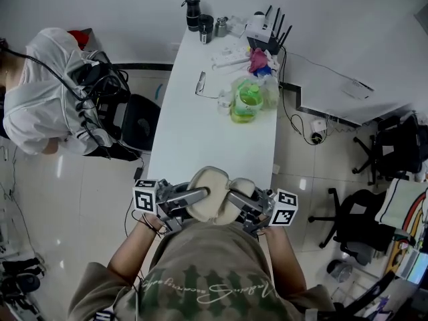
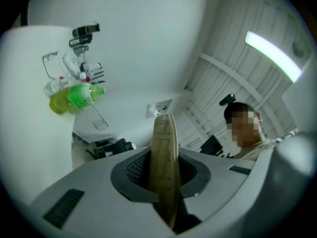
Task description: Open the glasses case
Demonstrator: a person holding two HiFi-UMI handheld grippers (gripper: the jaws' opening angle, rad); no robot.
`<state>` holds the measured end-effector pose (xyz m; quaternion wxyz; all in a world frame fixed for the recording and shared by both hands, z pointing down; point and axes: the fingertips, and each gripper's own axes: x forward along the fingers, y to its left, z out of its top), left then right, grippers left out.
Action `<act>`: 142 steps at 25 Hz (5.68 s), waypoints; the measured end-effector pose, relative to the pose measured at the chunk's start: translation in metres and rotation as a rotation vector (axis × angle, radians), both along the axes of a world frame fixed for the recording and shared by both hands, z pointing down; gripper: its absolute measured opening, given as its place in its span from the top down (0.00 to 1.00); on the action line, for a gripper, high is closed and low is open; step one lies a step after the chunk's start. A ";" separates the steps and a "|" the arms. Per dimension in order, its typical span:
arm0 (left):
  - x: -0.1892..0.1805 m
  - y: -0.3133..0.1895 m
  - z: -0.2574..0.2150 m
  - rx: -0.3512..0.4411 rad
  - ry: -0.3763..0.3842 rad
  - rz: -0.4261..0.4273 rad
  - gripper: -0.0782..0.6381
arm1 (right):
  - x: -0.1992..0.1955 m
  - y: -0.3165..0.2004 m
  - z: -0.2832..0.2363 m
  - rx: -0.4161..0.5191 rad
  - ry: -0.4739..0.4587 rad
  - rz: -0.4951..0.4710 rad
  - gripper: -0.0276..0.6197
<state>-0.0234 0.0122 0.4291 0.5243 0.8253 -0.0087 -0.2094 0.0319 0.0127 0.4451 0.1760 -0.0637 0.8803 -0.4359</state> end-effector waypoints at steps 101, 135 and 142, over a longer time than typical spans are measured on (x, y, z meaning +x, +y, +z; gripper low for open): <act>0.062 0.212 0.107 0.329 -0.789 -0.488 0.88 | 0.065 0.135 0.070 0.368 0.708 0.359 0.94; -0.313 0.560 0.488 -0.465 -1.519 0.511 0.88 | -0.030 0.257 0.122 0.299 0.938 0.438 0.94; -0.196 0.387 0.428 0.041 -1.519 0.279 0.88 | -0.036 0.266 0.113 0.347 0.910 0.491 0.94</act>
